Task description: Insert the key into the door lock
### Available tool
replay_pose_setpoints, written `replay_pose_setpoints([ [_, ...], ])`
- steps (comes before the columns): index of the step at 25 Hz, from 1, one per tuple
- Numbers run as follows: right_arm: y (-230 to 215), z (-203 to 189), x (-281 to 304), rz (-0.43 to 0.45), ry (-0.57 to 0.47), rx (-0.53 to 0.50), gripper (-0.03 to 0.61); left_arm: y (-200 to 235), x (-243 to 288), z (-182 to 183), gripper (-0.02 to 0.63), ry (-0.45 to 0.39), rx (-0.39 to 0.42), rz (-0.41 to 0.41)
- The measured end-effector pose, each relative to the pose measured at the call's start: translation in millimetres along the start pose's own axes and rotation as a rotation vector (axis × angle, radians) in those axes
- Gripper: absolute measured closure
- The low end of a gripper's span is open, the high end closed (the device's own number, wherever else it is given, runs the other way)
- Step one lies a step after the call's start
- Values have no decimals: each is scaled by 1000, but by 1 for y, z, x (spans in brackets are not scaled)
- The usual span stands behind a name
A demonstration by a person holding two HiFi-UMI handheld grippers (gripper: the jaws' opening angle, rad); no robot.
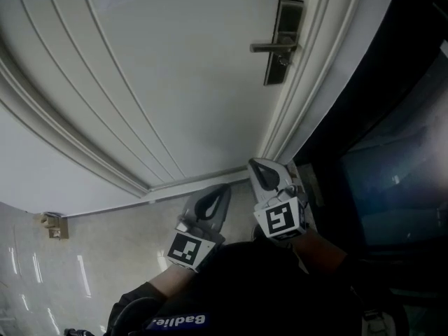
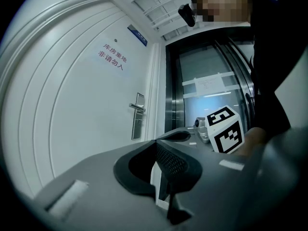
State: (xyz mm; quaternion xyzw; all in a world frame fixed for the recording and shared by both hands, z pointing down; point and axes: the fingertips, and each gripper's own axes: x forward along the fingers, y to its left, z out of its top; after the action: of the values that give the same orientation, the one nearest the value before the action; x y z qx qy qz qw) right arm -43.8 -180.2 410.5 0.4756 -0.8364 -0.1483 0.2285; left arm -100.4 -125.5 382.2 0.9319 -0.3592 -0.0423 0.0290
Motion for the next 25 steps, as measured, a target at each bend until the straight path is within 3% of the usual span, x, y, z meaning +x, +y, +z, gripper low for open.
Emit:
replay_pose_setpoints([
  [9, 40, 4, -16, 123, -64, 313, 575, 5, -18, -22, 598, 9, -63, 3],
  [18, 54, 9, -44, 251, -165, 407, 575, -19, -24, -6, 598, -7, 10, 95],
  [25, 31, -2, -105, 301, -233, 448, 575, -75, -8, -5, 598, 40, 31, 170],
])
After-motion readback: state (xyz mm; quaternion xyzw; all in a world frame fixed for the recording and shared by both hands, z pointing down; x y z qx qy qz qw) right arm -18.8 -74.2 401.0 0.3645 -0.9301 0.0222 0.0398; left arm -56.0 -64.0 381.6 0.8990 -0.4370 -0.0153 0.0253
